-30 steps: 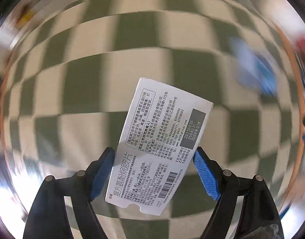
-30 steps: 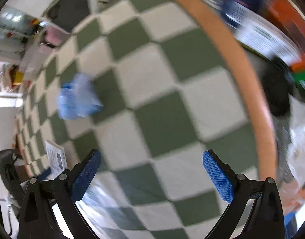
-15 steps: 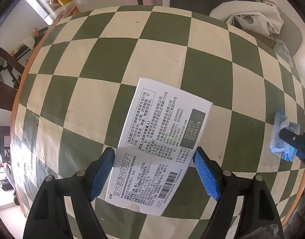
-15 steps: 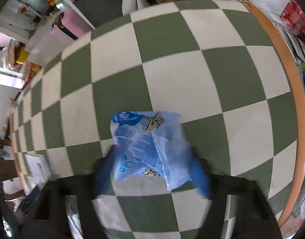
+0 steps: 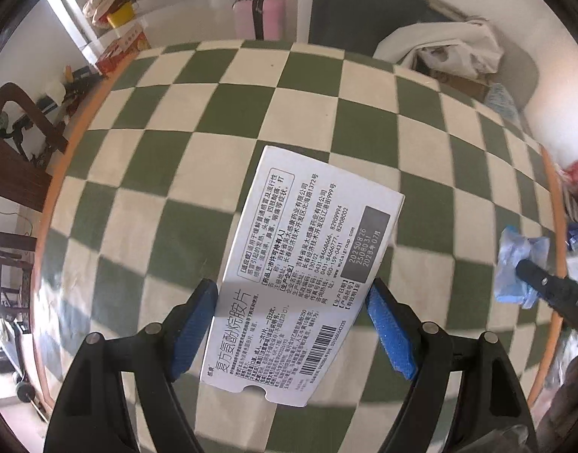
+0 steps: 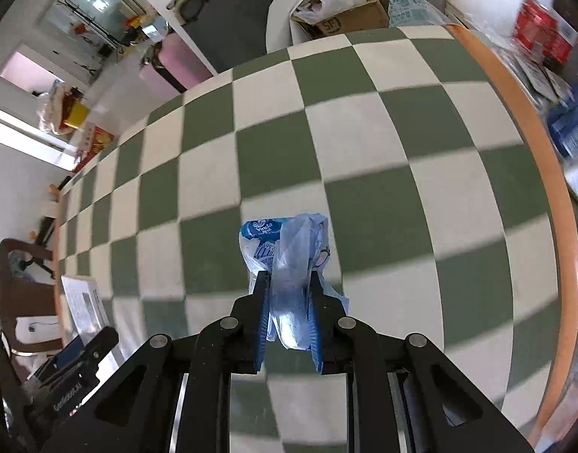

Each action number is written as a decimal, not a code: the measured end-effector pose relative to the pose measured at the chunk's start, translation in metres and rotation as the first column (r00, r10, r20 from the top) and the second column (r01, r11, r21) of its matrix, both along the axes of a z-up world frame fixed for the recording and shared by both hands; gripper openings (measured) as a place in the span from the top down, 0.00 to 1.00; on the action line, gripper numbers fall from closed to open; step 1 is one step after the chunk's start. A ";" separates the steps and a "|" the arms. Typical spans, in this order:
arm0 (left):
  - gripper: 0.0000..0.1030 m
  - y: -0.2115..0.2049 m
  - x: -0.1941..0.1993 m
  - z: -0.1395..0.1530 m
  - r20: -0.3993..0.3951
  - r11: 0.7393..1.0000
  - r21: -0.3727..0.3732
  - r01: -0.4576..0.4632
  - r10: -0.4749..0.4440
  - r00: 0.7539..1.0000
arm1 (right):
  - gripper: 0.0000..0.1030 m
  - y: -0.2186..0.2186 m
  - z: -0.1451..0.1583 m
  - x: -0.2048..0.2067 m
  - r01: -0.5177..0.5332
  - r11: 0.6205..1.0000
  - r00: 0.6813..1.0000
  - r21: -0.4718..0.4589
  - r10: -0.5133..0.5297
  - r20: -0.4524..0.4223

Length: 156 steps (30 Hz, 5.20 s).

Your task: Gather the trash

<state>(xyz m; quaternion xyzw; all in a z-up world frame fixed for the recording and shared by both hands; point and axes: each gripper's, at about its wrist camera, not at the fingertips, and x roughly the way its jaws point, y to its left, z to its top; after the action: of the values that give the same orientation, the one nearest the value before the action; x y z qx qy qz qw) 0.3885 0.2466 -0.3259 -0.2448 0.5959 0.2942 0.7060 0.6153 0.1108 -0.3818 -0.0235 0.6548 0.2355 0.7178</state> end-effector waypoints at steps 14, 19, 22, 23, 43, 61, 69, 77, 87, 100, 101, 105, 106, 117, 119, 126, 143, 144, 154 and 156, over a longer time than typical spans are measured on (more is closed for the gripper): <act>0.24 -0.076 -0.185 0.080 0.147 0.984 0.021 0.177 -0.178 0.973 | 0.82 -0.108 0.082 -0.240 -0.007 0.995 0.998 0.095 0.002 0.059; 0.24 -0.106 -0.268 0.074 0.145 0.969 -0.063 0.239 -0.229 0.963 | 0.82 -0.155 0.091 -0.359 0.067 0.994 0.997 0.084 -0.071 0.041; 0.24 -0.123 -0.313 0.058 0.121 0.960 -0.134 0.246 -0.230 0.966 | 0.82 -0.178 0.083 -0.421 0.086 0.995 0.996 0.060 -0.085 -0.004; 0.24 -0.129 -0.327 0.049 0.107 0.956 -0.161 0.245 -0.230 0.967 | 0.82 -0.184 0.079 -0.437 0.085 0.995 0.996 0.050 -0.084 -0.016; 0.21 -0.164 -0.388 -0.397 -0.096 0.848 -0.528 0.051 -0.119 0.988 | 0.81 -0.239 -0.361 -0.571 0.025 0.998 0.925 -0.053 -0.043 -0.378; 0.00 -0.166 -0.449 -0.347 -0.180 0.974 -0.213 0.076 -0.115 0.977 | 0.00 -0.210 -0.418 -0.590 -0.132 0.977 0.961 -0.168 0.085 -0.264; 0.00 -0.189 -0.460 -0.220 -0.175 0.983 -0.159 0.091 -0.119 0.977 | 0.00 -0.230 -0.276 -0.592 -0.153 0.964 0.976 -0.220 0.113 -0.184; 0.00 -0.204 -0.474 -0.078 -0.115 0.980 -0.135 0.143 -0.159 0.981 | 0.00 -0.243 -0.105 -0.605 -0.149 0.968 0.983 -0.202 0.123 -0.135; 0.00 -0.217 -0.491 0.074 0.055 0.956 -0.198 0.215 -0.208 0.977 | 0.00 -0.258 0.089 -0.631 -0.141 0.987 0.986 -0.077 0.133 -0.100; 0.00 -0.213 -0.513 0.194 0.263 0.937 -0.257 0.237 -0.169 0.950 | 0.00 -0.281 0.238 -0.655 -0.164 0.981 0.982 0.105 0.172 -0.073; 0.00 -0.214 -0.514 0.199 0.274 0.935 -0.262 0.238 -0.164 0.947 | 0.00 -0.282 0.244 -0.655 -0.167 0.979 0.981 0.117 0.176 -0.076; 0.00 -0.215 -0.523 0.214 0.304 0.935 -0.262 0.240 -0.156 0.940 | 0.00 -0.282 0.264 -0.661 -0.190 0.971 0.975 0.147 0.203 -0.085; 0.00 -0.216 -0.525 0.216 0.309 0.934 -0.263 0.240 -0.154 0.938 | 0.00 -0.283 0.267 -0.663 -0.197 0.969 0.974 0.148 0.211 -0.085; 0.00 -0.218 -0.543 0.222 0.329 0.930 -0.274 0.244 -0.147 0.933 | 0.00 -0.285 0.281 -0.671 -0.227 0.961 0.968 0.159 0.241 -0.074; 0.00 -0.217 -0.543 0.222 0.329 0.930 -0.272 0.248 -0.152 0.932 | 0.00 -0.283 0.281 -0.672 -0.231 0.959 0.966 0.162 0.246 -0.079; 0.00 -0.218 -0.545 0.221 0.330 0.931 -0.269 0.245 -0.150 0.932 | 0.00 -0.279 0.281 -0.677 -0.242 0.956 0.962 0.164 0.258 -0.086; 0.00 -0.224 -0.550 0.223 0.307 0.932 -0.263 0.249 -0.164 0.937 | 0.00 -0.283 0.281 -0.684 -0.267 0.951 0.955 0.158 0.283 -0.090; 0.00 -0.224 -0.550 0.223 0.308 0.932 -0.263 0.250 -0.164 0.937 | 0.00 -0.283 0.282 -0.685 -0.267 0.951 0.955 0.158 0.283 -0.090; 0.00 -0.226 -0.549 0.223 0.310 0.933 -0.263 0.247 -0.161 0.937 | 0.00 -0.283 0.282 -0.685 -0.269 0.950 0.954 0.158 0.285 -0.089; 0.00 -0.226 -0.549 0.223 0.310 0.933 -0.263 0.247 -0.161 0.937 | 0.00 -0.282 0.282 -0.685 -0.267 0.951 0.955 0.159 0.283 -0.091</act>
<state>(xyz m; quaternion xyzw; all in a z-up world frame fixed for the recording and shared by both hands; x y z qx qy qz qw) -0.1607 0.0206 -0.1032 -0.3240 0.5485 0.0873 0.7659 -0.0693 -0.1716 -0.1000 -0.0490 0.6658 0.3811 0.6396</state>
